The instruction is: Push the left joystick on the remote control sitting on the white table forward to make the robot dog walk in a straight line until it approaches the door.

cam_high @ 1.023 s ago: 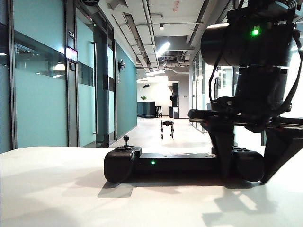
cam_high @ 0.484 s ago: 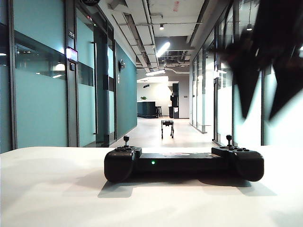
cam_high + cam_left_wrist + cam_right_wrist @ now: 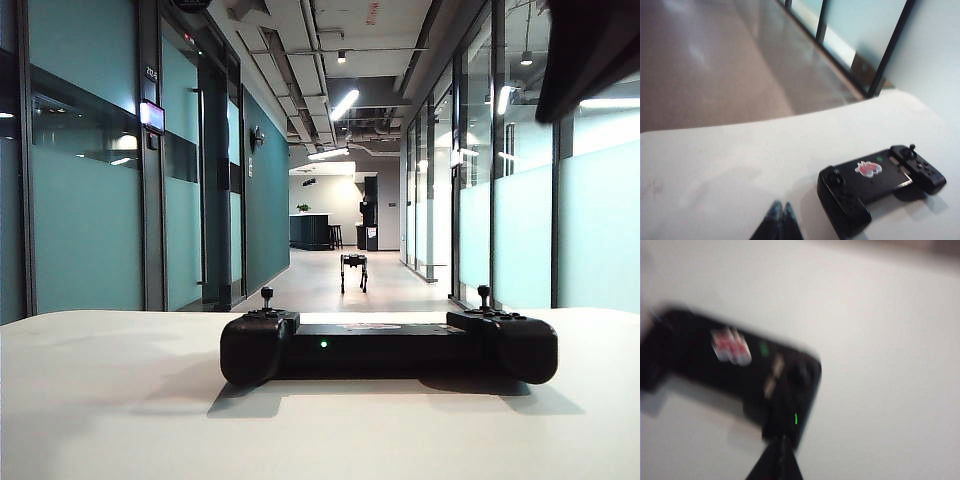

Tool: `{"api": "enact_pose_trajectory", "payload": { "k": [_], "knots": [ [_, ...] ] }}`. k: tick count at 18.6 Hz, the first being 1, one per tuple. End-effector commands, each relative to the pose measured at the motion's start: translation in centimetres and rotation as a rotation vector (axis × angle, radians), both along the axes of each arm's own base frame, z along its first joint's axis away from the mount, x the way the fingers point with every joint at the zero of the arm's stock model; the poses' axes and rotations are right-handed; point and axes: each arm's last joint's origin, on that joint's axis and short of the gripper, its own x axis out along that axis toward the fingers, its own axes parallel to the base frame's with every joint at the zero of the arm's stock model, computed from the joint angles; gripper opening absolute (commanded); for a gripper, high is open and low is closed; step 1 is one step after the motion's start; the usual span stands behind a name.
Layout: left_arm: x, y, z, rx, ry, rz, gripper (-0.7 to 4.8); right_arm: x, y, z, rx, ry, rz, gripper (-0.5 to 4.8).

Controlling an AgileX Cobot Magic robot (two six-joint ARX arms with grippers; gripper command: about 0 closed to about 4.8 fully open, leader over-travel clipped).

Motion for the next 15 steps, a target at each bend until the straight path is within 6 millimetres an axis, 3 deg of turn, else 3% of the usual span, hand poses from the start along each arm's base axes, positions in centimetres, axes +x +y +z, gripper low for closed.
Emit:
{"api": "enact_pose_trajectory", "payload": {
  "k": [1, 6, 11, 15],
  "knots": [
    [0.0, 0.0, -1.9, -0.015, -0.033, 0.003, -0.05, -1.2, -0.9, -0.1, -0.018, -0.083, -0.022, -0.05],
    [0.7, -0.2, -5.5, -0.042, -0.139, 0.030, -0.05, -2.9, -1.8, -2.0, 0.088, -0.211, 0.031, -0.05],
    [1.0, -0.4, -7.3, -0.021, -0.168, 0.037, -0.05, -4.9, -3.1, -4.5, 0.131, -0.367, 0.054, -0.05],
    [1.5, -0.6, -9.0, -0.020, -0.170, 0.056, -0.05, -6.1, -3.8, -6.1, 0.139, -0.366, 0.068, -0.05]
  ]
}}
